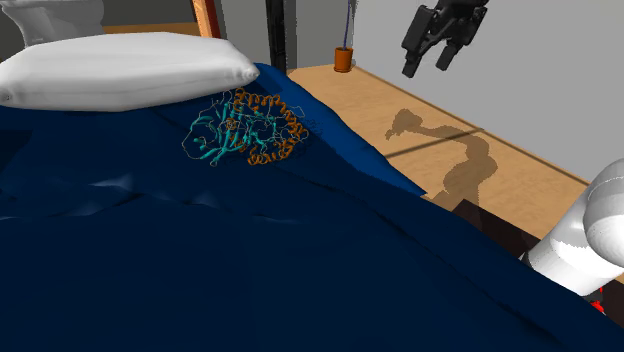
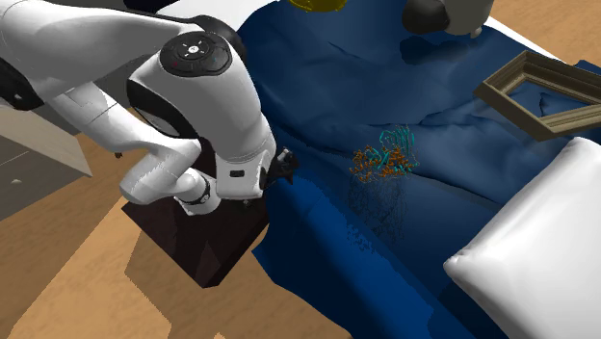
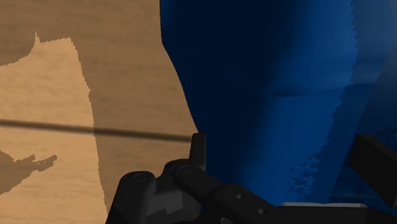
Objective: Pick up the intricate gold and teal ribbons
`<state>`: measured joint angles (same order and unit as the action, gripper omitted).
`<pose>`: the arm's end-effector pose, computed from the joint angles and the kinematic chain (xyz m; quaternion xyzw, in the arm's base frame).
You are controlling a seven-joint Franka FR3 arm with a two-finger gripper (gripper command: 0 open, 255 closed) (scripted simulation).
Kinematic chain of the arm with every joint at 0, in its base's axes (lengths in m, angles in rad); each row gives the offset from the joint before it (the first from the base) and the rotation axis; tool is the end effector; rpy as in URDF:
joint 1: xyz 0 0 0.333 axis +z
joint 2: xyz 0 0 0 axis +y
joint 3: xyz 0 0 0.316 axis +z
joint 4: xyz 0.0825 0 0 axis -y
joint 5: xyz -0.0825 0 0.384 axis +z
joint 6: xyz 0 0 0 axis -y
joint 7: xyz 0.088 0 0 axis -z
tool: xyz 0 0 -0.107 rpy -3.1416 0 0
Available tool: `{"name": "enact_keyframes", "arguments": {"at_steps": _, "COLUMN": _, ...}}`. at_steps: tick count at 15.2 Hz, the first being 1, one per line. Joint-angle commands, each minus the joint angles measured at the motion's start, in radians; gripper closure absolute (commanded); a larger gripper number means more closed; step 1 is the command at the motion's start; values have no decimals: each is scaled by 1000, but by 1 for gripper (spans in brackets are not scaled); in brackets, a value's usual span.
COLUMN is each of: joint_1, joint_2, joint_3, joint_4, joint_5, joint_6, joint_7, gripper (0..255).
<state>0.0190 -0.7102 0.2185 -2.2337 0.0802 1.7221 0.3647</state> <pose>0.3320 0.1134 0.6315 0.9916 -0.0846 0.0979 0.0041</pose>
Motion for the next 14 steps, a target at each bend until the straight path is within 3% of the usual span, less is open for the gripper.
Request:
{"name": "enact_keyframes", "arguments": {"at_steps": 1, "joint_1": -2, "joint_2": 43, "joint_3": 55, "joint_4": 35, "joint_5": -2, "joint_6": 19, "joint_7": 58, "gripper": 0}}
{"name": "enact_keyframes", "arguments": {"at_steps": 8, "joint_1": -31, "joint_2": 224, "joint_3": 260, "joint_4": 186, "joint_5": -63, "joint_6": 67, "joint_7": 273, "gripper": 0}}
{"name": "enact_keyframes", "arguments": {"at_steps": 14, "joint_1": -77, "joint_2": 443, "joint_3": 461, "joint_4": 377, "joint_5": -211, "joint_6": 60, "joint_7": 491, "gripper": 0}}
